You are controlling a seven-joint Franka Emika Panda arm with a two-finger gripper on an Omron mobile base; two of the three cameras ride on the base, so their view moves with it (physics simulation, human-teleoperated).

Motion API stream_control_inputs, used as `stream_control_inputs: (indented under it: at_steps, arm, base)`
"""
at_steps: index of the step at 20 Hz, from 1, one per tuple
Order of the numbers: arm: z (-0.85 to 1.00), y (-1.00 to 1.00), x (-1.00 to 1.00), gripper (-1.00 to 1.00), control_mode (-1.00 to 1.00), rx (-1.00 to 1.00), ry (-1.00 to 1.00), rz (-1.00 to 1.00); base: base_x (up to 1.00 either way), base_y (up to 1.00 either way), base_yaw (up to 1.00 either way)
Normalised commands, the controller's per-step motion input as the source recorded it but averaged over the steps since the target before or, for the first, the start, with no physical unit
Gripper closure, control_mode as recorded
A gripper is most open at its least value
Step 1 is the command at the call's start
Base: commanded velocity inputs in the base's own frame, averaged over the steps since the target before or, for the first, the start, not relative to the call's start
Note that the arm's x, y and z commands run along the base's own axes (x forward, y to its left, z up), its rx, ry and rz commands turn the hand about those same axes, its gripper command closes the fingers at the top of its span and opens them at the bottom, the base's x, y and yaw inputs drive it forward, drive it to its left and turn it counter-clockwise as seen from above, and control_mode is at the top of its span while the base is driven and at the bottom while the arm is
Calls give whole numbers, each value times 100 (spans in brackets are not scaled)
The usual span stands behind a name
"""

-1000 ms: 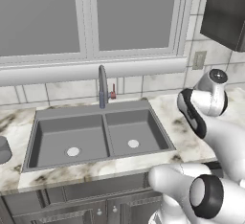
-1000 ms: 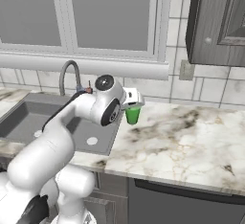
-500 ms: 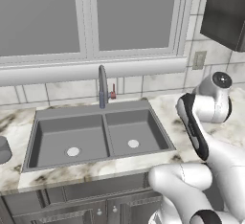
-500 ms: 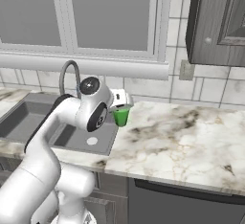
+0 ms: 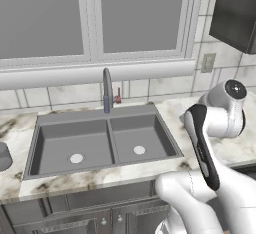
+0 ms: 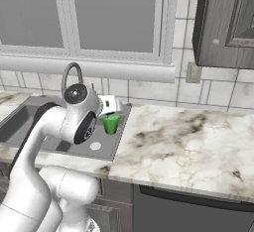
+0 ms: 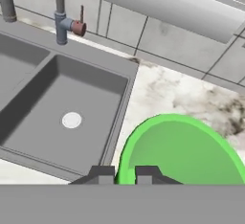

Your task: Place the cup in the left basin and the glass cup in the right basin of the sink.

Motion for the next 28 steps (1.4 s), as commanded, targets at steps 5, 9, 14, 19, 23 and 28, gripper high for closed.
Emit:
stream_control_inputs:
  at_steps: [5, 9, 14, 19, 23, 28]
  arm:
    - [12, 41, -36, 100, -100, 4, -6, 10]
    - [12, 47, -34, 100, -100, 2, -9, 11]
    - [6, 51, -27, 100, -100, 0, -2, 8]
    - [7, 54, -18, 100, -100, 0, 0, 5]
    - [6, 53, -21, 100, -100, 0, 0, 3]
    - [2, 54, -21, 100, -100, 0, 0, 2]
  base:
    - [0, 0, 0]
    - [0, 0, 0]
    - [0, 0, 0]
    - [0, 0, 0]
    - [0, 0, 0]
    - [0, 0, 0]
